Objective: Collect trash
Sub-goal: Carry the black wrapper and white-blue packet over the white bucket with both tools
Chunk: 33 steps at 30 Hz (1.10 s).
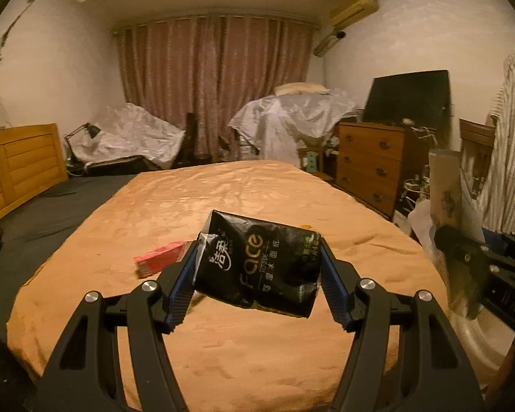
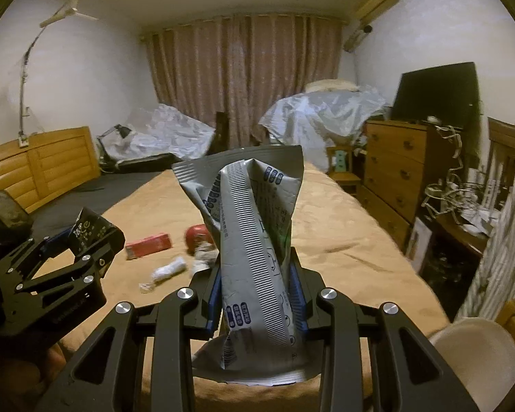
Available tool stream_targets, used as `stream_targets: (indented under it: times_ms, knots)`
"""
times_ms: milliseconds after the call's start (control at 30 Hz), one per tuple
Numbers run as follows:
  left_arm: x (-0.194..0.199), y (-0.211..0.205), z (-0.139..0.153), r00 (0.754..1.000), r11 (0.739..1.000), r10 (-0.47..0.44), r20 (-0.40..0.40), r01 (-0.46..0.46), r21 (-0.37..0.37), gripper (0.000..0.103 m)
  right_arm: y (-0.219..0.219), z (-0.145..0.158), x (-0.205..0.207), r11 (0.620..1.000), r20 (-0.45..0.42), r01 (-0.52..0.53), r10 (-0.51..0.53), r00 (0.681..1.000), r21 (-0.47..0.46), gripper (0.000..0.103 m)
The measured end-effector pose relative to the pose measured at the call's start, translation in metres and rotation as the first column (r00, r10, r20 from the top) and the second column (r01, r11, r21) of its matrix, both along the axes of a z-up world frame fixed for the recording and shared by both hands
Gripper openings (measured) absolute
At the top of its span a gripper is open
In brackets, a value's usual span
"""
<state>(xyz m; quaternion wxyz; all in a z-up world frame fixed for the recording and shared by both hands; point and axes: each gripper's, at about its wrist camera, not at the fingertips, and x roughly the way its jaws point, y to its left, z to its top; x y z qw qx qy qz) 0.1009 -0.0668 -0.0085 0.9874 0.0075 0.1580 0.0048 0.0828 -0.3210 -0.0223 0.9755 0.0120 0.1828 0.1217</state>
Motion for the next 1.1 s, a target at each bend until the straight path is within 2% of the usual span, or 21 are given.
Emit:
stream_targets:
  times_ms: [167,333,533,800,1100]
  knots:
    - [0.009,-0.037,0.001,0.996,0.996,-0.089,-0.02,0.089,-0.011,0.062,-0.052,0.007,-0.002,0.997,-0.041,0.075,-0.076,0.996,-0.012,0.034]
    - [0.017,-0.081,0.004,0.982,0.982,-0.188,-0.036,0.187,-0.017,0.062,-0.115,0.01,-0.005,0.988,-0.082,0.154,-0.155,0.985,-0.014,0.034]
    - [0.02,-0.142,0.004,0.944,0.946,-0.325,-0.064,0.324,-0.021,0.062,-0.2,0.007,-0.013,0.965,-0.141,0.261,-0.26,0.955,-0.01,0.034]
    - [0.019,-0.214,-0.011,0.865,0.875,-0.482,-0.138,0.482,-0.031,0.062,-0.308,-0.011,-0.017,0.931,-0.256,0.365,-0.36,0.897,-0.027,0.034]
    - [0.023,-0.277,-0.051,0.751,0.794,-0.592,-0.292,0.606,-0.052,0.063,-0.369,-0.062,-0.002,0.924,-0.454,0.381,-0.353,0.819,-0.031,0.034]
